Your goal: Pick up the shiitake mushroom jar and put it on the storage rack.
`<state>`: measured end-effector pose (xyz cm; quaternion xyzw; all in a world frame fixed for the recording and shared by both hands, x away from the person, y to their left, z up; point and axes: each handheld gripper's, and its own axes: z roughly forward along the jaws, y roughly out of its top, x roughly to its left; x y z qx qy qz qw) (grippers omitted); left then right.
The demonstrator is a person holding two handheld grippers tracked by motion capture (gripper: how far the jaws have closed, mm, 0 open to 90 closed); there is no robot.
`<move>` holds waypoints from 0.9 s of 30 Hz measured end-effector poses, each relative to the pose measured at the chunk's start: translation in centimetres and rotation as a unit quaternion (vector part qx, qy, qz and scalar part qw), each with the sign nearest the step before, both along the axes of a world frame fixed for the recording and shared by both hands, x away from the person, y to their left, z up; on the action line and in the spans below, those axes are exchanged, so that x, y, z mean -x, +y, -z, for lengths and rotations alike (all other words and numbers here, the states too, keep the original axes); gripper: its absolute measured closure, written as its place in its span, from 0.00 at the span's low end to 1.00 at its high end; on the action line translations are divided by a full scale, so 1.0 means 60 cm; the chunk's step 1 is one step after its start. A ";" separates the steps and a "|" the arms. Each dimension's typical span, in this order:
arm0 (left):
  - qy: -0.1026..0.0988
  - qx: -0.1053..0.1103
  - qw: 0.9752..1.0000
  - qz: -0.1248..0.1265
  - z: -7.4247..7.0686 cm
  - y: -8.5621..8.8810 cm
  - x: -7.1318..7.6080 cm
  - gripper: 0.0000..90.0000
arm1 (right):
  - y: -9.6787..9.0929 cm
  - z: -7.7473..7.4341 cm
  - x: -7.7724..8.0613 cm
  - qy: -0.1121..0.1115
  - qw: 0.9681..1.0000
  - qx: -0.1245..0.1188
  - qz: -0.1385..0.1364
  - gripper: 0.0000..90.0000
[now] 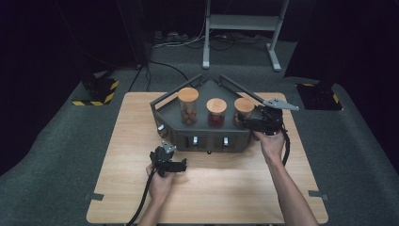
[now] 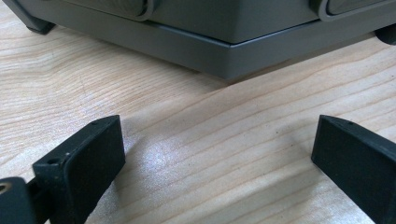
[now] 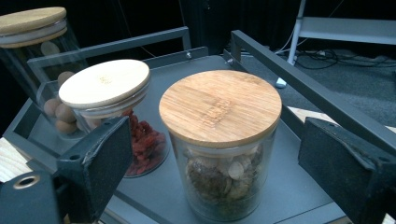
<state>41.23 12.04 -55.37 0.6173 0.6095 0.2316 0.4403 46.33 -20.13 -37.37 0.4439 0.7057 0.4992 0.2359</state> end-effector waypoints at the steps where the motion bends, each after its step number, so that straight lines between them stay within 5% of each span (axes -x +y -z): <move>1: 0.000 0.000 1.000 0.000 0.000 0.000 0.000 0.03 | 0.000 0.000 0.001 0.000 1.000 0.001 -0.001 0.11; 27: -0.001 0.001 1.000 -0.001 0.000 0.000 0.000 0.03 | -0.010 -0.003 0.027 -0.012 1.000 -0.002 -0.014 0.11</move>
